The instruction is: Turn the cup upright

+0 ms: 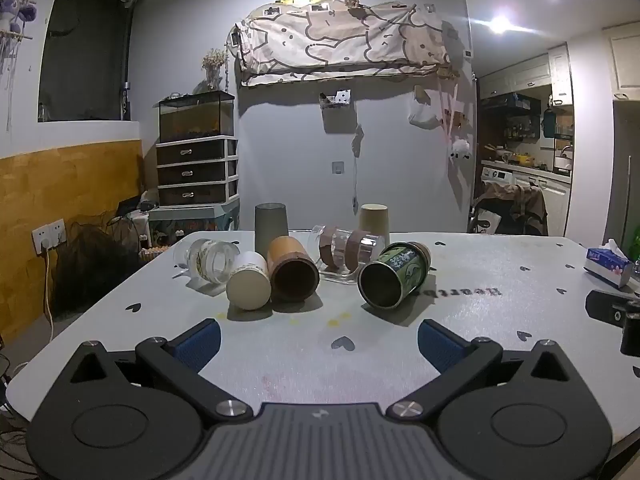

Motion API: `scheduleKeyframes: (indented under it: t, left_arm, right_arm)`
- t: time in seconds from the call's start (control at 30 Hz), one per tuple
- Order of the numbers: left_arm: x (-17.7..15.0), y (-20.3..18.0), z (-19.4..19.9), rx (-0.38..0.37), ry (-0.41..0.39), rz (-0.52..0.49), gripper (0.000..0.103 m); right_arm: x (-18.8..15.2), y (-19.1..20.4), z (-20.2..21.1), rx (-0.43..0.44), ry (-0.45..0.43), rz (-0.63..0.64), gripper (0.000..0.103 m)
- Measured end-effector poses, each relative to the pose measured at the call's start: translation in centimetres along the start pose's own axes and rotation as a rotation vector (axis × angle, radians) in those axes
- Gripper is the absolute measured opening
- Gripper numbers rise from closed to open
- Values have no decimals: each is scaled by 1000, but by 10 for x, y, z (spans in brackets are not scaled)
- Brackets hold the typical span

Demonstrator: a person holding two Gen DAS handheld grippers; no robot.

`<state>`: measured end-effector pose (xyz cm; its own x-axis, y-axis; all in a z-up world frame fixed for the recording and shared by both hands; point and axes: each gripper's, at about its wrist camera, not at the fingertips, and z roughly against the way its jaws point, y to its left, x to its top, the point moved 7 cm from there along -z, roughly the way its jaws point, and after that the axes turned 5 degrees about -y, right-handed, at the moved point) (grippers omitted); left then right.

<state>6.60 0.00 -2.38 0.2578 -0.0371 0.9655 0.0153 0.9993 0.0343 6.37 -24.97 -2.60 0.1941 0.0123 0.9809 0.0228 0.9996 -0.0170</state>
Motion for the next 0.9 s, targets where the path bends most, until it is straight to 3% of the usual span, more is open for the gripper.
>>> scheduleKeyframes:
  t: [0.9]
  left_arm:
    - [0,0,0,0,8,8,103]
  right_arm:
    - [0,-1,0,1,-3,-1,103]
